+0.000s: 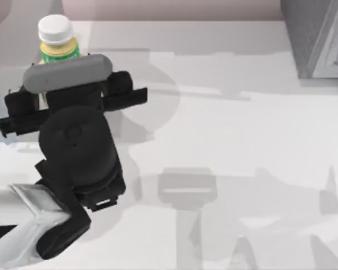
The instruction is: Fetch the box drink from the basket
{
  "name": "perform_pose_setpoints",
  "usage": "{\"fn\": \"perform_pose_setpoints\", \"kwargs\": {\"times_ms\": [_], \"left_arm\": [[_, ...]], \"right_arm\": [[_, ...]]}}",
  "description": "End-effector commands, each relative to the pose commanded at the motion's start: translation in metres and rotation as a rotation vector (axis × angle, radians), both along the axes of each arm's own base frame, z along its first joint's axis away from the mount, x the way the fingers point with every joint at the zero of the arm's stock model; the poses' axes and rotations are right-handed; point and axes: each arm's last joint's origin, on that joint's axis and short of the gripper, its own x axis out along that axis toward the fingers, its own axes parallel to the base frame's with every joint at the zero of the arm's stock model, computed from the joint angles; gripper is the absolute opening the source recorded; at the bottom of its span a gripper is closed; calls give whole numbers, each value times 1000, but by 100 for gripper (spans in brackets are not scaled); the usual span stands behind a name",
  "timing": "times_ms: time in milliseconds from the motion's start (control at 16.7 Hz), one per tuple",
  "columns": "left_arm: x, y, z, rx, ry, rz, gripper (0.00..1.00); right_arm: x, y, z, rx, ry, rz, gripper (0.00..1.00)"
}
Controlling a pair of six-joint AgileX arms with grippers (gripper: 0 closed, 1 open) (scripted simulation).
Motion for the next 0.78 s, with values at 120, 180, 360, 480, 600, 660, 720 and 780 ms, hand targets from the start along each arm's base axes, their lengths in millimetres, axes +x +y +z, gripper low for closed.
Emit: {"fn": "perform_pose_setpoints", "kwargs": {"times_ms": [120, 180, 360, 480, 600, 660, 720, 780], "left_arm": [[-4, -29, -11, -9, -2, 15, 0], [-7, -41, -15, -17, -5, 17, 0], [-19, -66, -23, -37, -11, -1, 0], [-21, -70, -24, -39, -12, -8, 0], [-21, -70, -24, -39, -12, -8, 0], [-21, -70, -24, -39, -12, -8, 0], [-20, -68, -25, -34, -9, -6, 0], [-19, -68, -26, -33, -9, -6, 0]], "right_arm": [[0, 0, 0, 0, 0, 0, 100], [0, 0, 0, 0, 0, 0, 100], [0, 0, 0, 0, 0, 0, 100], [0, 0, 0, 0, 0, 0, 100], [0, 0, 0, 0, 0, 0, 100], [0, 0, 0, 0, 0, 0, 100], [0, 0, 0, 0, 0, 0, 100], [0, 0, 0, 0, 0, 0, 100]]}}
